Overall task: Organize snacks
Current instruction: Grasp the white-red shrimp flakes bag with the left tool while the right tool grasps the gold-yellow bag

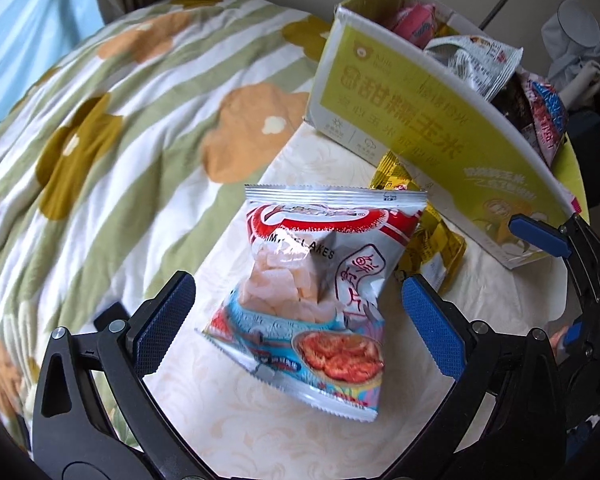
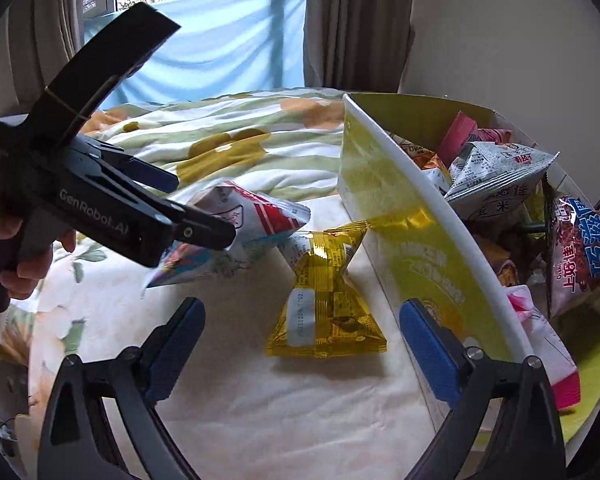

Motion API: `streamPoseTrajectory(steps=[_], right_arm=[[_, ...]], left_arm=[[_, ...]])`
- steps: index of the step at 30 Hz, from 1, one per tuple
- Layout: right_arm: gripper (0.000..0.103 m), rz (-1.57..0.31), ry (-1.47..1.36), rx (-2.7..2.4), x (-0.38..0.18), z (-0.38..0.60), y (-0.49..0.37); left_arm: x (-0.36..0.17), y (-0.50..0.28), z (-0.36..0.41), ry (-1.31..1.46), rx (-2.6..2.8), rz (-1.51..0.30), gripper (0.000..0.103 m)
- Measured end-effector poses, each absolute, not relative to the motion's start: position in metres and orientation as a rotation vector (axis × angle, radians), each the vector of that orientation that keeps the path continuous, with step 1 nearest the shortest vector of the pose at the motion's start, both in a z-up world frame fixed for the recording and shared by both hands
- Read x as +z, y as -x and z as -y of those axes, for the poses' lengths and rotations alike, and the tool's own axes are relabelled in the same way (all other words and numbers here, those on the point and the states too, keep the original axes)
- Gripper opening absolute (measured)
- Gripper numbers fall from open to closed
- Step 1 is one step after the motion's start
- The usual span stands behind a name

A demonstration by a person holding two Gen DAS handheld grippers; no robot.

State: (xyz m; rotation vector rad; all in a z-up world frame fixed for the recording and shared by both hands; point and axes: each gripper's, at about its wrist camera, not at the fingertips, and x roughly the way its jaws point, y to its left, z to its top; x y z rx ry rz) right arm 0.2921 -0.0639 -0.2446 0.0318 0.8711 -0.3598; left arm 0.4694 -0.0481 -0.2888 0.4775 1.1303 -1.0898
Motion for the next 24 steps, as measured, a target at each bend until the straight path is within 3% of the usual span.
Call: streamPoseTrajectory(steps=[2, 8, 10, 13, 16, 24], right_arm=[[0.09, -0.876, -0.027, -0.372, -0.251, 0.065, -0.298], [0.088, -0.876, -0.048, -0.404, -0.267, 0.071, -0.311], [0.085, -0.878, -0.036, -0.415, -0.27, 0.071, -0.314], [0.078, -0.893, -0.047, -0.418, -0.275, 0.076, -0.319], [0.071, -0.906, -0.06, -0.422, -0.28, 0.079, -0.324], [0.062, -0.937, -0.098, -0.422, -0.288, 0.089, -0.332]], left_arm=[[-0.296, -0.469, 0.055, -0.492, -1.103, -1.132, 0.102], [-0.311, -0.466, 0.07, -0.509, -1.13, -1.143, 0.099], [-0.315, -0.464, 0.073, -0.523, -1.129, -1.149, 0.086], [-0.324, -0.462, 0.076, -0.567, -1.115, -1.146, 0.074], [-0.324, -0.463, 0.072, -0.554, -1.119, -1.137, 0.069], [-0.323, -0.46, 0.053, -0.536, -1.085, -1.141, 0.066]])
